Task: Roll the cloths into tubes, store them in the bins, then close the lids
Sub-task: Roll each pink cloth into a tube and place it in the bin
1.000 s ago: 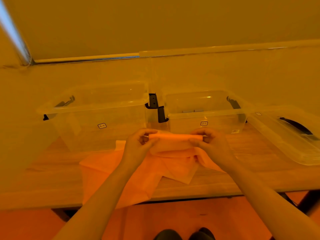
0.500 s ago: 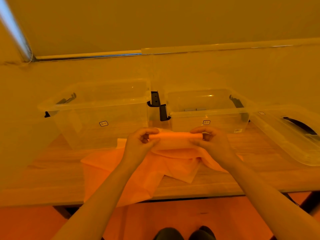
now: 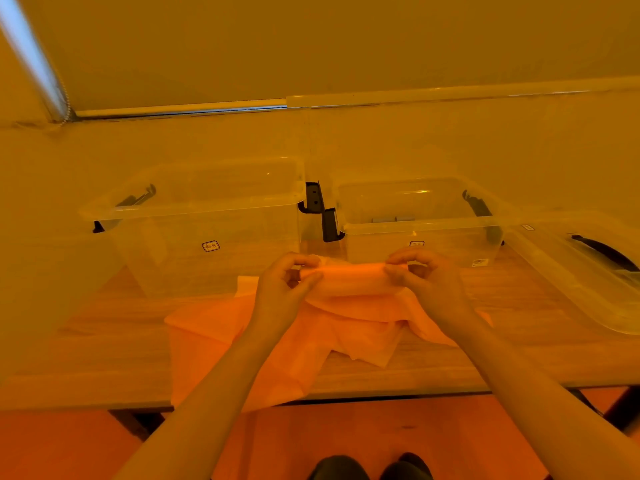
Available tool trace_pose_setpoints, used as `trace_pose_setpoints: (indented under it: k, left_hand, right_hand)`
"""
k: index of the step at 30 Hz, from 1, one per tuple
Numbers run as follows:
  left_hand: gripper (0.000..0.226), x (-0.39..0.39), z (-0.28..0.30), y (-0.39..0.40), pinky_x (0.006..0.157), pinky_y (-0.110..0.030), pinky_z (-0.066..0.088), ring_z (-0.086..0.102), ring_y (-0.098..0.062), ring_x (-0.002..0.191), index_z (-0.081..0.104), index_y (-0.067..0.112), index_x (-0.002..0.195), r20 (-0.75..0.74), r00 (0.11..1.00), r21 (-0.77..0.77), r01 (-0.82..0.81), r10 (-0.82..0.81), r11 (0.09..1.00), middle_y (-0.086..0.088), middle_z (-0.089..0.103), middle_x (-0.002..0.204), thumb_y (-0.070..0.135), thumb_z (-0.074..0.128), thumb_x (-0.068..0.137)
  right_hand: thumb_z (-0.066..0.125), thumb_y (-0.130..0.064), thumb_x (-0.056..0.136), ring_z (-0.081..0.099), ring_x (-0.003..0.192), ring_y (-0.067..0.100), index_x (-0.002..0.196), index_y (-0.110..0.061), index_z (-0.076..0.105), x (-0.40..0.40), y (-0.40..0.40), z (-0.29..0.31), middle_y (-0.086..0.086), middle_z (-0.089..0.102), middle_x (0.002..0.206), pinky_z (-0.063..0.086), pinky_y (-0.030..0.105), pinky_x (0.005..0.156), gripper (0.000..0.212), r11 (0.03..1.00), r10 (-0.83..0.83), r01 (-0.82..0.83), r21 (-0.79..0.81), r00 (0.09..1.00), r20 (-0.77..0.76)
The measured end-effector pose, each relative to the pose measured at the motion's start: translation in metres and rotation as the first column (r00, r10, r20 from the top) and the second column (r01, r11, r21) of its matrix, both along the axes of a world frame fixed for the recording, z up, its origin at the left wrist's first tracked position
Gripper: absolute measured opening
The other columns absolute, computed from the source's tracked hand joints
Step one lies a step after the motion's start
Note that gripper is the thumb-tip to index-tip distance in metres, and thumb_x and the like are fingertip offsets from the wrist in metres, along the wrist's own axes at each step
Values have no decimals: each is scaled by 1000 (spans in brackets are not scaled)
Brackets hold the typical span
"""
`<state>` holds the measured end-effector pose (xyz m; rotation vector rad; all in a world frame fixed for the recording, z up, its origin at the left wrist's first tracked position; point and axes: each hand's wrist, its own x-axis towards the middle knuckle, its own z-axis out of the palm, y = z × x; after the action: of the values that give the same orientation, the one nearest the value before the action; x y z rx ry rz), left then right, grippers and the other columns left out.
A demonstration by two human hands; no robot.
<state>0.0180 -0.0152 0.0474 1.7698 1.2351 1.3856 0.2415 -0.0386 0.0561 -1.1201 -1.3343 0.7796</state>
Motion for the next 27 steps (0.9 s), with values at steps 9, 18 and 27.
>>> trace_pose_setpoints:
  k: [9,18,27]
  left_hand:
    - [32,-1,1,-1,83,-39,55,62,-19,97,62,36,94,55,998,-31,-1,2,1000,-1,66,108,7,70,82]
    - [27,1,4,0,84,-40,55,63,-20,98,62,36,95,88,996,-23,-29,31,999,-3,66,109,12,69,84]
    - [27,7,36,14,81,-35,56,64,-15,95,60,38,92,90,993,-6,-73,74,997,4,66,103,12,69,85]
  right_hand:
    - [70,-7,82,61,89,0,94,-22,67,3,0,0,-10,64,103,51,11,59,20,999,-17,19,-43,999,36]
    - [71,-8,82,66,84,0,100,-21,66,2,4,8,-6,65,105,53,14,62,23,999,9,-10,-47,1000,-26]
    - [74,-9,80,64,90,9,102,-15,67,5,21,42,-1,65,104,54,18,63,23,999,-42,42,-5,999,33]
